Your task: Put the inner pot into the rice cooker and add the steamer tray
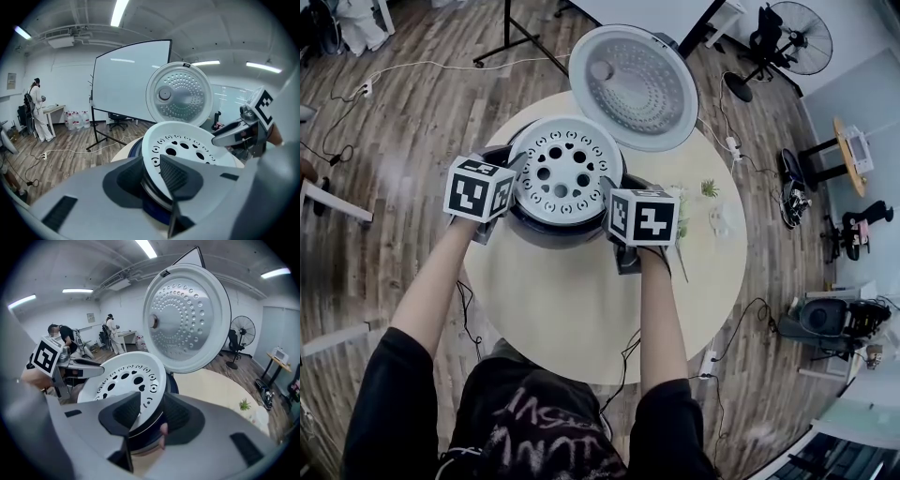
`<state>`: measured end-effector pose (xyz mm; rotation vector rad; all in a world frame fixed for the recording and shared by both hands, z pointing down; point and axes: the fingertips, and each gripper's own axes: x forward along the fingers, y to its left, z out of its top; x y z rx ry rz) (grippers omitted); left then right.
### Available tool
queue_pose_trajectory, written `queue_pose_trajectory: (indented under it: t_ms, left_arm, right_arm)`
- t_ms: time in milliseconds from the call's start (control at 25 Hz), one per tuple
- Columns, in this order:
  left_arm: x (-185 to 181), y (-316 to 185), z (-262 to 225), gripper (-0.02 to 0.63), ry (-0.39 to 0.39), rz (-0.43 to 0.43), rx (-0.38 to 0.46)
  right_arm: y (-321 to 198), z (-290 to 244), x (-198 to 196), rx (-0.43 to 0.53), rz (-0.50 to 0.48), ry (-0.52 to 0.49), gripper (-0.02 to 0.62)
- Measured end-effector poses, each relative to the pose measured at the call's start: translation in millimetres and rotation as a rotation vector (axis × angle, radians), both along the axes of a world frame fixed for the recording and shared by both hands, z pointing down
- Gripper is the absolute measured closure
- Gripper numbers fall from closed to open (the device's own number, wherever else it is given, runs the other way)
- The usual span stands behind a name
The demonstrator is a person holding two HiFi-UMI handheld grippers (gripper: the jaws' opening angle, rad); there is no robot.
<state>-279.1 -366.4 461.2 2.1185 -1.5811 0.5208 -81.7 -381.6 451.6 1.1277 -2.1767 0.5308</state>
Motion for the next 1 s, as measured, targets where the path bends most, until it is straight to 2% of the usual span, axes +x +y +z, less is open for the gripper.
queue_pose_trajectory:
  t_ms: [80, 200, 280, 600, 1000]
  left_arm:
    - [0.1, -2.9, -0.9, 0.476, -0.035, 0.005, -0.001]
    - [2.3, -1.8, -1.0, 0.476, -0.130, 0.034, 0.028]
    - [3.7, -1.3, -1.2, 0.474, -0.153, 0.046, 0.043]
    - [4.6, -0.7, -11.2, 0.474, -0.072, 0.029, 0.078]
    - [14.4, 17.6, -30.8, 0.483, -0.018, 0.019, 0.135]
  right_arm:
    - [-2.1, 0.1, 1.1, -0.003, 0.001, -0.001, 0.434]
    - [-0.3, 1.9, 1.8, 0.000, 0.003, -0.005, 0.425]
    - [1.0, 2.8, 1.4, 0.002, 0.003, -0.013, 0.416]
    - [4.3, -6.6, 7.2, 0.039, 0.047, -0.104, 0.413]
    - [22.5, -22.7, 25.4, 0.092, 0.111, -0.190, 0.470]
